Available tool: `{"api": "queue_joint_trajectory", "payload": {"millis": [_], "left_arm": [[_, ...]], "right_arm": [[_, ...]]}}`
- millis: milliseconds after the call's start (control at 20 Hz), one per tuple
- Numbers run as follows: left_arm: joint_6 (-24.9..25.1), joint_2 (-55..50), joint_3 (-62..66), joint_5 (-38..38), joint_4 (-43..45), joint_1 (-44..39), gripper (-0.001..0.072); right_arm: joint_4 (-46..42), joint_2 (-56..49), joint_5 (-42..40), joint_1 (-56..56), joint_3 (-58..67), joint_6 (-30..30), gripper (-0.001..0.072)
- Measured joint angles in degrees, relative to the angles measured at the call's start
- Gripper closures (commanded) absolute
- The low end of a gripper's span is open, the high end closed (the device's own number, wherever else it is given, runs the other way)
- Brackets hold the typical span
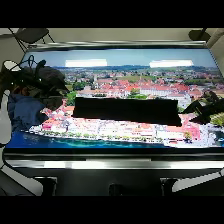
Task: Fold the shirts.
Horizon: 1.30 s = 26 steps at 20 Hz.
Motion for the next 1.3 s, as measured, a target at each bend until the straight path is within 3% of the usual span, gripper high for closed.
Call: {"api": "queue_joint_trajectory", "payload": {"millis": [700,900,1000,1050,1100,1150,1200,1250,1300], "left_arm": [[-1.6,7.3,0.1,-0.9,-0.1,-7.4,0.0044],[-1.9,7.4,0.1,-0.9,0.0,-9.4,0.0044],[-1.9,7.4,0.1,-0.7,-0.1,-11.0,0.0068],[-1.9,7.3,0.1,-0.5,-0.2,-11.9,0.0218],[-1.9,7.1,0.1,-0.1,-0.1,-13.0,0.0429],[-1.9,6.9,0.1,0.4,0.0,-14.3,0.0538],[-1.5,6.6,-0.2,1.2,-0.1,-16.0,0.0554],[-1.1,6.2,-0.8,2.3,-0.2,-17.9,0.0663],[-0.5,5.8,-1.6,4.2,-0.2,-19.7,0.0675]], "right_arm": [[19.8,-9.9,3.6,-0.2,-0.3,-7.6,0.0011],[20.3,-10.0,2.1,2.9,-0.3,-7.9,0.0158],[19.4,-9.3,-0.4,5.0,-0.3,-7.5,0.0533],[18.6,-8.5,-0.6,6.1,-0.3,-6.8,0.0666],[17.9,-7.3,-1.5,7.3,-0.3,-5.7,0.0669],[16.5,-6.1,-2.3,8.4,-0.3,-5.1,0.067],[14.7,-4.3,-2.8,9.7,-0.3,-4.3,0.0671],[13.3,-2.3,-3.3,10.9,-0.3,-3.7,0.0671],[11.2,0.1,-3.6,12.4,-0.3,-2.8,0.0671]]}}
